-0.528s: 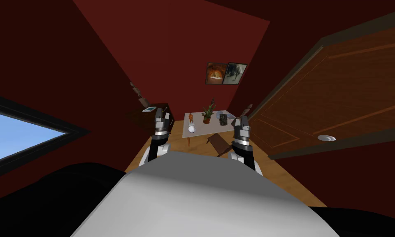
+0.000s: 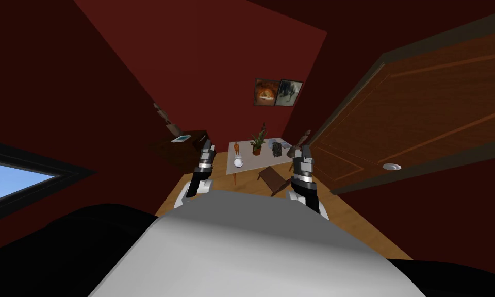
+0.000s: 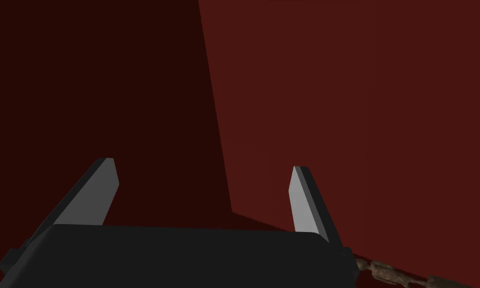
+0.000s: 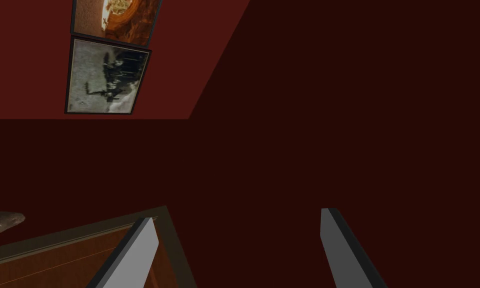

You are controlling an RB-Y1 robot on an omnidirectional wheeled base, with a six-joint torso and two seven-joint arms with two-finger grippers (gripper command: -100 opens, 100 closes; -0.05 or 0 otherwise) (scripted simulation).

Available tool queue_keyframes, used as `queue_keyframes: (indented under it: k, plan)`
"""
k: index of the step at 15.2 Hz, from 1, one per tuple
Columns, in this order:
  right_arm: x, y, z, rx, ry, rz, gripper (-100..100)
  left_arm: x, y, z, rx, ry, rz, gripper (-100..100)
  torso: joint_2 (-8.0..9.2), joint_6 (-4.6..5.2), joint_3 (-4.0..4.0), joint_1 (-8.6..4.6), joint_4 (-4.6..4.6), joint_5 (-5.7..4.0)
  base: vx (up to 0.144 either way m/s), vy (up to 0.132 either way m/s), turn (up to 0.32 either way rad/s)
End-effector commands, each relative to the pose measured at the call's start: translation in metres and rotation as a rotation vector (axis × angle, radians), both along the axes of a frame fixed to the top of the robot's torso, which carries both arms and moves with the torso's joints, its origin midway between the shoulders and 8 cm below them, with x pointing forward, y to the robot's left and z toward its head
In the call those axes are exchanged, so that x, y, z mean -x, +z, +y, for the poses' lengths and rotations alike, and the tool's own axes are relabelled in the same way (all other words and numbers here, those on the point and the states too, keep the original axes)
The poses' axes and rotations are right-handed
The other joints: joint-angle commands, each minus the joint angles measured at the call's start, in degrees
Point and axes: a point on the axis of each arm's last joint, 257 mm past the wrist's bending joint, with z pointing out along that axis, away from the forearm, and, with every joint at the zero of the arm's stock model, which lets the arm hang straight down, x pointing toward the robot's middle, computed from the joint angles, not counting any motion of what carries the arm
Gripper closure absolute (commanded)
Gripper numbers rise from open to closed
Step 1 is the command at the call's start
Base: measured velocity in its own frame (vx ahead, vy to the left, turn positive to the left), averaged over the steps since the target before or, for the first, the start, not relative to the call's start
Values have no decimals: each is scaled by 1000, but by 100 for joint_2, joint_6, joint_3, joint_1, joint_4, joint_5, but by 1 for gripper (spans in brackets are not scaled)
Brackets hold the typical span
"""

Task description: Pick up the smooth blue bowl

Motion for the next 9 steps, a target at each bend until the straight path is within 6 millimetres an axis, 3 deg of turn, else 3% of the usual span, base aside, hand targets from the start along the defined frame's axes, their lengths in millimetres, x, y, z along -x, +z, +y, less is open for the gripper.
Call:
queue_keyframes:
  k: [1, 9]
  plan:
    - [0, 0, 0, 0, 0, 0, 0, -7, -10, 6, 2, 7, 38, -100, 0, 0, 0, 0, 0, 0, 21, 0, -77]
    - [0, 0, 0, 0, 0, 0, 0, -42, -76, 36, 21, 55, 249, -100, -4, 1, -2, 1, -1, 0, 25, 1, -102]
